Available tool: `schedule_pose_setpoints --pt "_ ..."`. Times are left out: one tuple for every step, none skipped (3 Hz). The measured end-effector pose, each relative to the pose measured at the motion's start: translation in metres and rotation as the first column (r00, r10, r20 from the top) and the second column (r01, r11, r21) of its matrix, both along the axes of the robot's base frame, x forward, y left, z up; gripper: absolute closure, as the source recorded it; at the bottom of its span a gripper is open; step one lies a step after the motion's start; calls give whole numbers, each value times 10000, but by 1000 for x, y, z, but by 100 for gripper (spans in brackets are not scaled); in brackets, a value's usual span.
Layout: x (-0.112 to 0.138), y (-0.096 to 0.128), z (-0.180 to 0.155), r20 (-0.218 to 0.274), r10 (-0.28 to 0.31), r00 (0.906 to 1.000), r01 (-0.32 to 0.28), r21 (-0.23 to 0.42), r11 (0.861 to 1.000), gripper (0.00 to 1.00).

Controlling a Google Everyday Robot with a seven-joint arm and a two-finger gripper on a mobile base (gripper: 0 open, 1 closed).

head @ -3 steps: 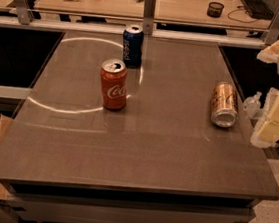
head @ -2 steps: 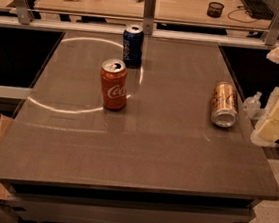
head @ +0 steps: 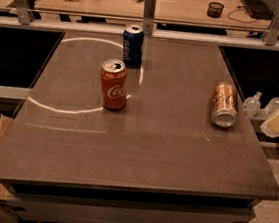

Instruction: Place orange can upright

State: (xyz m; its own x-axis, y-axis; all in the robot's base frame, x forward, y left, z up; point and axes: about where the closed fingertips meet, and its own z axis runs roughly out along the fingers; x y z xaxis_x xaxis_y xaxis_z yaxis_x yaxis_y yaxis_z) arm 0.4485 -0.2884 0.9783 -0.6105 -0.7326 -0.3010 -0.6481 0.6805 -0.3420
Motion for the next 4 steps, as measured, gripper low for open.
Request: schedule_pose_setpoints --pt "4 -32 -2 233 -2178 9757 2148 911 9724 0" --pt "13 -57 -11 40 -3687 9295 3614 1882 9132 0" --pt "33 -75 -25 -536 -4588 8869 4572 2440 8553 0" --pt "63 -86 -38 -1037 -5038 8576 5120 2656 8169 0"
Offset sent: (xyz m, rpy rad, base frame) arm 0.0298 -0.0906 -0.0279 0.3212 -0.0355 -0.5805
